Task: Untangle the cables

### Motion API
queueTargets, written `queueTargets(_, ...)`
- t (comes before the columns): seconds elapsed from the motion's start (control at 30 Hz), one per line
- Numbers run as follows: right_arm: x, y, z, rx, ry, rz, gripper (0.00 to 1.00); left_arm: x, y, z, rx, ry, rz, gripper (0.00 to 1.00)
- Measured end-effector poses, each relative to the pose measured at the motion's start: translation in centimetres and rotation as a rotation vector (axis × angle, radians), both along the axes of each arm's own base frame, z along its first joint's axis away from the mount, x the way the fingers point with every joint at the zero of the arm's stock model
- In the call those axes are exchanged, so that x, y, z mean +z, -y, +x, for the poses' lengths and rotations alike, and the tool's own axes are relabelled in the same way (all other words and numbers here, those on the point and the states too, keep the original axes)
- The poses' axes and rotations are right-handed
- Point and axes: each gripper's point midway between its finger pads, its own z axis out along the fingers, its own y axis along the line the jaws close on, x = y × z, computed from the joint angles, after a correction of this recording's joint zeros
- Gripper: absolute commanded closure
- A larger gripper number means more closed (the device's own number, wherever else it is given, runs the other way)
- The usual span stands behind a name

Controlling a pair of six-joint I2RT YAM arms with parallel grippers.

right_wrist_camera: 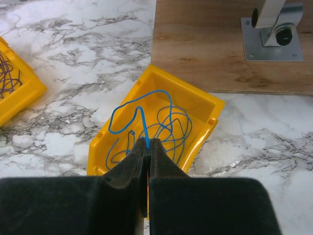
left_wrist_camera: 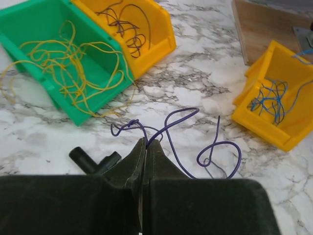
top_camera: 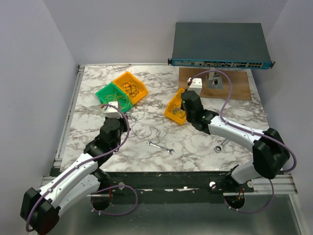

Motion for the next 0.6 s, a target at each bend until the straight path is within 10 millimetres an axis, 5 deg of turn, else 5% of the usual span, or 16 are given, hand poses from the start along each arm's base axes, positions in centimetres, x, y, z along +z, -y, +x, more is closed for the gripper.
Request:
queueTargets(0.27,-2.3,0.1,0.6,-0.021,-0.030,-0.024,0.99,3.3,-2.5,-0.1,0.140,0.003,-0.023,1.00)
queueTargets(0.6,-10.0,0.5,1.5,-0.045,-0.185,-0.081,0.99,1.8,-3.0,-0.7,0.157,-0.061,0.008,1.00)
